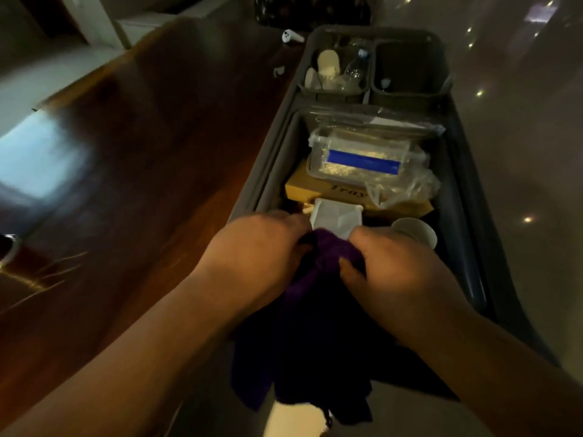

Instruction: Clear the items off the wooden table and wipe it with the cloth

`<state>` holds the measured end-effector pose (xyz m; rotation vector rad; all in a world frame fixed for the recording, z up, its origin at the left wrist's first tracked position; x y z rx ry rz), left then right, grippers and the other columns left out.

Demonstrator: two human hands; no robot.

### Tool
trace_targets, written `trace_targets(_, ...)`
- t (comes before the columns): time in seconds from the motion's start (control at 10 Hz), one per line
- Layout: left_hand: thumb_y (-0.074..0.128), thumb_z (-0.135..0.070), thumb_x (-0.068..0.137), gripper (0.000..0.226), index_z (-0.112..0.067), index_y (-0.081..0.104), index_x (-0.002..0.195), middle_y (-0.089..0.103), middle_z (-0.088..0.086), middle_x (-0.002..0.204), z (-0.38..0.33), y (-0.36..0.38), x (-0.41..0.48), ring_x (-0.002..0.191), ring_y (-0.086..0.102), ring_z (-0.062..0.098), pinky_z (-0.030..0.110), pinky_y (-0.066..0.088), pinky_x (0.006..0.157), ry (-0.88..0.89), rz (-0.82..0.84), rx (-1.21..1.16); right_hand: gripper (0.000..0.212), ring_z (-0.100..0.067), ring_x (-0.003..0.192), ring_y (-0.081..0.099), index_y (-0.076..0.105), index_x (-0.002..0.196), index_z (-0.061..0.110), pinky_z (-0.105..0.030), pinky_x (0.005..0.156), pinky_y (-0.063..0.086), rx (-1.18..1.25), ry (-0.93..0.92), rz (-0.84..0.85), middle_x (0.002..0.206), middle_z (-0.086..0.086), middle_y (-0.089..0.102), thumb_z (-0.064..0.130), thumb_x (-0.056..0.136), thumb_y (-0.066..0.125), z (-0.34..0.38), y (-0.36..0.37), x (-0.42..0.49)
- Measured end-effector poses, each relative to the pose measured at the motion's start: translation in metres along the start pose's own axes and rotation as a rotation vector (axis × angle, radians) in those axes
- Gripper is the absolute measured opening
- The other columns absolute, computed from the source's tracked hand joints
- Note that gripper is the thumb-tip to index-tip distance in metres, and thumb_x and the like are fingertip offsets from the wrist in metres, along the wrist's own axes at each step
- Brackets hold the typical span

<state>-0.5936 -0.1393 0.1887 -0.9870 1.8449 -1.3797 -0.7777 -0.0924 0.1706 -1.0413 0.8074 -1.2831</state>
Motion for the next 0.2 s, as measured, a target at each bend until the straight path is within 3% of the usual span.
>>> trace_targets(0.1,0.049,-0.059,0.096,0.041,-0.044,0.049,0.134,0.060,-0.010,0.124,0.010,0.002,0.004,0.107,0.064,0.017,0.042,0.057,0.085,-0.035,0.087,0.020,0.021,-0.001,0.077,0.048,0.046,0.098,0.041,-0.027,0.061,0.041,-0.078,0.003,0.126,0.089,0.016,0.053,0.058,0.087,0.050,-0.001,0.009,0.021)
trace_targets(0.2,0.047,-0.064,0.094,0.044,-0.047,0.043,0.134,0.058,-0.012,0.127,0.026,-0.008,-0.003,0.111,0.061,0.015,0.040,0.056,0.087,-0.071,0.034,0.034,0.033,-0.002,0.087,0.050,0.048,0.110,0.043,-0.027,0.068,0.044,-0.041,-0.030,0.136,0.099,0.017,0.054,0.064,0.085,0.045,0.014,0.005,0.039)
Point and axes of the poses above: each hand's wrist, its own x-axis towards the middle knuckle, its own y-axis out of the palm, z = x × y, the point moved 3 cm from there along x, towards the middle knuckle
